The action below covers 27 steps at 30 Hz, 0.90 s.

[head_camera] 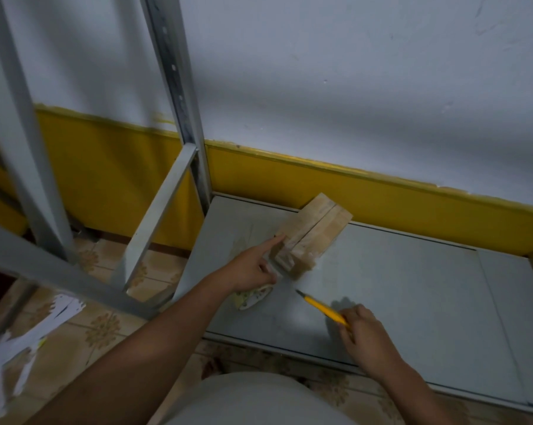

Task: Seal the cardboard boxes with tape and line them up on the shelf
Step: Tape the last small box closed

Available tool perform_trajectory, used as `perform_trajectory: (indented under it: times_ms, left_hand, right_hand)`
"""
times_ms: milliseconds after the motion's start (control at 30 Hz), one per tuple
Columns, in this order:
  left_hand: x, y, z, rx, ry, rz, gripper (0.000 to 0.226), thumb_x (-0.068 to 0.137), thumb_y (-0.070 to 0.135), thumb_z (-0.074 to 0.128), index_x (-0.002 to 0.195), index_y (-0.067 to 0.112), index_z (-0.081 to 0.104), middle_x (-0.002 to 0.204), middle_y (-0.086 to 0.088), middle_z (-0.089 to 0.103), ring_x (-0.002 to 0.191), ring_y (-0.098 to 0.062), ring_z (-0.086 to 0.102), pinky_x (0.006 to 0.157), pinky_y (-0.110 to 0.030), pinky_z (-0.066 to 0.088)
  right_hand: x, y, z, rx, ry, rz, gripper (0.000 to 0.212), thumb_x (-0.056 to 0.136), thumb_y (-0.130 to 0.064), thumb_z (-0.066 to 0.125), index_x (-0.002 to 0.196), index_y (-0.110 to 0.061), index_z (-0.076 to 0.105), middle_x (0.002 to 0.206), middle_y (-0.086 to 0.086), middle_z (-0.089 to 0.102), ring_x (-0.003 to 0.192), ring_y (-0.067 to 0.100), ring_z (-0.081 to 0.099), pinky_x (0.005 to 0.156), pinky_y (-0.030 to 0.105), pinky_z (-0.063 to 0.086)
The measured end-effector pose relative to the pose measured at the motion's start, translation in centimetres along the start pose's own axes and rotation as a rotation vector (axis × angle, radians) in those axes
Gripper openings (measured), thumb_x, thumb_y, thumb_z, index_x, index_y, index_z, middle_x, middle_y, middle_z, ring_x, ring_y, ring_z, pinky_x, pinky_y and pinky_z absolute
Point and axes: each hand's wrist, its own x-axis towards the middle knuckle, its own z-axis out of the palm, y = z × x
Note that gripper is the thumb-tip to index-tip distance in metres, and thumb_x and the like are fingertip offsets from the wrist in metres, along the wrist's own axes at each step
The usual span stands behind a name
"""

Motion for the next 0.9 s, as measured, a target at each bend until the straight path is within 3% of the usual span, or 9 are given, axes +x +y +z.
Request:
perform_trajectory:
  times_ms: [100, 300, 433, 533, 633, 800, 900]
  left_hand:
    - [0.0, 0.1, 0.0, 0.006, -0.005, -0.004, 0.103, 0.088, 0.017, 0.081, 0.153, 0.069, 0.021, 0.09, -0.022, 0.074, 0.092, -0.036, 0.074, 0.09, -0.048, 0.062]
    - [-0.1, 0.0, -0.1, 0.018, -0.018, -0.006, 0.105, 0.089, 0.018, 0.082, 0.154, 0.069, 0.018, 0.087, -0.021, 0.075, 0.089, -0.036, 0.074, 0.087, -0.052, 0.062]
    - [-0.1, 0.0, 0.0, 0.018, -0.016, -0.003, 0.106, 0.088, 0.019, 0.082, 0.155, 0.069, 0.017, 0.087, -0.023, 0.074, 0.089, -0.037, 0.074, 0.087, -0.054, 0.061]
    - [-0.2, -0.1, 0.1, 0.017, -0.011, 0.004, 0.105, 0.089, 0.019, 0.082, 0.156, 0.067, 0.016, 0.084, -0.02, 0.075, 0.087, -0.034, 0.075, 0.086, -0.054, 0.061]
    - [-0.5, 0.2, 0.4, 0.005, 0.006, 0.028, 0.103, 0.09, 0.018, 0.081, 0.159, 0.063, 0.017, 0.083, -0.015, 0.075, 0.085, -0.027, 0.076, 0.086, -0.047, 0.063]
    - [-1.3, 0.3, 0.7, 0.022, 0.092, 0.04, 0.107, 0.093, 0.018, 0.079, 0.162, 0.058, 0.008, 0.084, -0.008, 0.075, 0.084, -0.015, 0.074, 0.083, -0.033, 0.062]
    - [-1.8, -0.6, 0.3, 0.263, 0.209, 0.054, 0.109, 0.096, 0.018, 0.075, 0.161, 0.058, -0.002, 0.086, 0.003, 0.074, 0.078, -0.009, 0.07, 0.076, -0.029, 0.06]
  right_hand:
    - [0.4, 3.7, 3.0, -0.072, 0.117, -0.011, 0.029, 0.093, -0.044, 0.052, 0.11, -0.028, 0.069, 0.094, -0.004, 0.05, 0.087, 0.025, 0.052, 0.068, 0.038, 0.039]
    - [1.0, 5.5, 5.7, -0.078, 0.194, 0.099, 0.046, 0.081, -0.035, 0.061, 0.123, -0.019, 0.072, 0.103, 0.0, 0.061, 0.093, 0.029, 0.055, 0.073, 0.039, 0.041]
    - [1.5, 3.9, 4.6, 0.017, 0.198, 0.172, 0.054, 0.081, -0.028, 0.069, 0.133, -0.018, 0.067, 0.128, 0.01, 0.061, 0.117, 0.036, 0.053, 0.092, 0.048, 0.044]
    - [2.9, 0.4, 0.9, 0.216, 0.379, -0.013, 0.047, 0.086, -0.035, 0.062, 0.131, -0.022, 0.067, 0.129, 0.004, 0.061, 0.12, 0.028, 0.054, 0.099, 0.043, 0.043]
    - [6.2, -5.0, -2.9, 0.279, 0.483, -0.207, 0.035, 0.092, -0.026, 0.068, 0.126, -0.022, 0.068, 0.127, -0.003, 0.059, 0.12, 0.019, 0.052, 0.101, 0.035, 0.04]
    - [10.9, -9.9, -4.0, 0.164, 0.371, -0.207, 0.039, 0.087, -0.042, 0.07, 0.124, -0.031, 0.061, 0.125, -0.008, 0.057, 0.12, 0.016, 0.047, 0.095, 0.037, 0.035]
    - [11.5, -9.9, -3.5, 0.133, 0.377, -0.192, 0.036, 0.084, -0.039, 0.071, 0.118, -0.033, 0.062, 0.121, -0.01, 0.057, 0.119, 0.017, 0.048, 0.091, 0.036, 0.032]
